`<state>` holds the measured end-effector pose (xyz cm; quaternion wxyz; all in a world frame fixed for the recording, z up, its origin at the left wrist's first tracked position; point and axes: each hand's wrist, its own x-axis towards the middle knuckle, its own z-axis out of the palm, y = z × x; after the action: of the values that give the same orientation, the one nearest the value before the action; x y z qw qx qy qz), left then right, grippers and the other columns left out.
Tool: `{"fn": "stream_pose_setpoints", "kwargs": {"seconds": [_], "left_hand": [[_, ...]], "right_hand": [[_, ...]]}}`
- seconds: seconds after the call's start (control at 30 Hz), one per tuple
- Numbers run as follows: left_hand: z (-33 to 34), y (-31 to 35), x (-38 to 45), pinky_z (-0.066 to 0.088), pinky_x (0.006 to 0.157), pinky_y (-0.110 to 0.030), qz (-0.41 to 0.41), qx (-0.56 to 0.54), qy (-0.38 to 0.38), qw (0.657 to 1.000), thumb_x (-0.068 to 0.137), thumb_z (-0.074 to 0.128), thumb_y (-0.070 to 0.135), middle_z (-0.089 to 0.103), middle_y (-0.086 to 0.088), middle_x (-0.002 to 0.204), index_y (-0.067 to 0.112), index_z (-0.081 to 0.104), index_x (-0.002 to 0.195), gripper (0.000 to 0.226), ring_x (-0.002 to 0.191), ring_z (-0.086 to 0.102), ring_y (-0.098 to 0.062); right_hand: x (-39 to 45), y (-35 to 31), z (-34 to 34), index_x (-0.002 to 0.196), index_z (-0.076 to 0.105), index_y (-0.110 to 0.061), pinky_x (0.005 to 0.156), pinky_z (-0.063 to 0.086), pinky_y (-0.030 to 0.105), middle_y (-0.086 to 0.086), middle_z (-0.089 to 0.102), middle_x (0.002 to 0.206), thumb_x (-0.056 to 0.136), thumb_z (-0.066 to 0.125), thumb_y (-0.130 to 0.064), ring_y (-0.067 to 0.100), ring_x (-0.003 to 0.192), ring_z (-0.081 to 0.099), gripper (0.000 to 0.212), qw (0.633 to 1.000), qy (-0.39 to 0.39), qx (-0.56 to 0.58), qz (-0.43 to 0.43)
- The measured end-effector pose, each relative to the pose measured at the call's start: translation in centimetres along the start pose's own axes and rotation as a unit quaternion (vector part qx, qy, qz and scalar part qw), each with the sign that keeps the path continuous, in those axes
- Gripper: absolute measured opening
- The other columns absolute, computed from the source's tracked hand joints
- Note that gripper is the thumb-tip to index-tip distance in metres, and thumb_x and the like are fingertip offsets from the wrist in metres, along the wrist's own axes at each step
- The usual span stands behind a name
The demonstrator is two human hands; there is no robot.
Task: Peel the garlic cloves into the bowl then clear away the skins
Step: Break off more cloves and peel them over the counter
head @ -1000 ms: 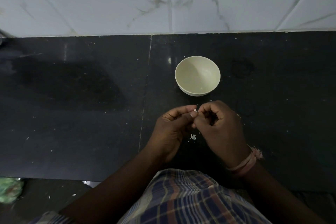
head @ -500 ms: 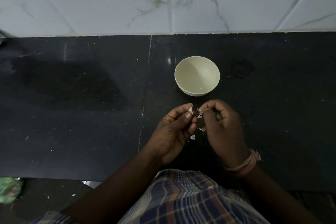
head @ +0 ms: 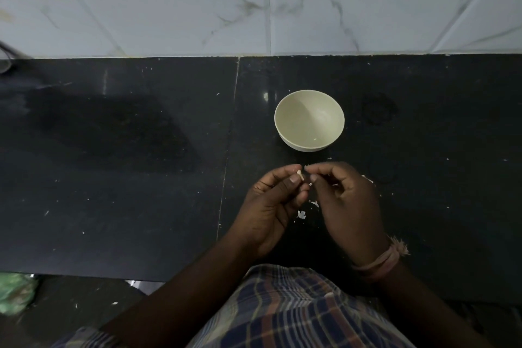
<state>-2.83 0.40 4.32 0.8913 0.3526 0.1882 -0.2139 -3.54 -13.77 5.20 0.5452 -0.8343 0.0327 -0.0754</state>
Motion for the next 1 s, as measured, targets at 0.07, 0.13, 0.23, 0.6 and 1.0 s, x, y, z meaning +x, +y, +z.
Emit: {"fn": "stream_pose_setpoints", "kwargs": {"seconds": [0.07, 0.13, 0.23, 0.6, 1.0], "left_hand": [[-0.06, -0.08, 0.12, 0.060, 0.074, -0.019, 0.005, 0.005, 0.003, 1.000, 0.086, 0.064, 0.005, 0.074, -0.010, 0.096, 0.007, 0.074, 0.104, 0.021, 0.083, 0.072, -0.014], [-0.17, -0.20, 0.24, 0.060, 0.076, -0.020, 0.013, 0.013, 0.009, 1.000, 0.085, 0.065, 0.006, 0.074, -0.010, 0.097, 0.005, 0.073, 0.108, 0.025, 0.083, 0.071, -0.013], [-0.50, -0.44, 0.40, 0.057, 0.078, -0.025, 0.028, 0.036, 0.012, 0.999, 0.085, 0.065, 0.008, 0.074, -0.010, 0.095, 0.005, 0.072, 0.110, 0.026, 0.079, 0.069, -0.013], [-0.45, -0.23, 0.48, 0.057, 0.078, -0.028, 0.061, 0.074, 0.006, 0.995, 0.084, 0.065, 0.008, 0.072, -0.012, 0.092, 0.004, 0.070, 0.107, 0.023, 0.079, 0.068, -0.015], [-0.72, -0.12, 0.13, 0.052, 0.089, -0.038, 0.048, 0.103, -0.012, 0.993, 0.092, 0.063, 0.009, 0.068, -0.015, 0.095, 0.006, 0.069, 0.103, 0.013, 0.091, 0.065, -0.024]], "right_hand": [[-0.16, -0.32, 0.04, 0.106, 0.074, -0.016, 0.084, 0.056, 0.026, -0.009, 0.070, 0.103, 0.094, 0.067, -0.006, 0.007, 0.099, 0.068, 0.018, 1.000, 0.002, -0.002, -0.017], [-0.29, -0.42, 0.07, 0.110, 0.073, -0.015, 0.084, 0.057, 0.028, -0.008, 0.069, 0.106, 0.094, 0.069, -0.010, 0.009, 0.100, 0.068, 0.018, 0.999, 0.000, 0.002, -0.032], [-0.33, -0.51, 0.20, 0.111, 0.073, -0.014, 0.082, 0.057, 0.029, -0.007, 0.068, 0.103, 0.092, 0.071, -0.013, 0.008, 0.096, 0.068, 0.019, 0.999, -0.011, -0.019, -0.050], [-0.22, -1.08, 0.23, 0.091, 0.071, -0.016, 0.071, 0.059, 0.029, -0.004, 0.072, 0.080, 0.089, 0.072, -0.007, 0.007, 0.074, 0.072, 0.009, 0.998, -0.014, 0.050, 0.042], [-0.10, -1.14, -0.44, 0.085, 0.070, -0.021, 0.069, 0.058, 0.035, -0.005, 0.071, 0.078, 0.086, 0.075, -0.015, 0.011, 0.073, 0.070, 0.007, 0.998, -0.046, 0.013, 0.038]]}}
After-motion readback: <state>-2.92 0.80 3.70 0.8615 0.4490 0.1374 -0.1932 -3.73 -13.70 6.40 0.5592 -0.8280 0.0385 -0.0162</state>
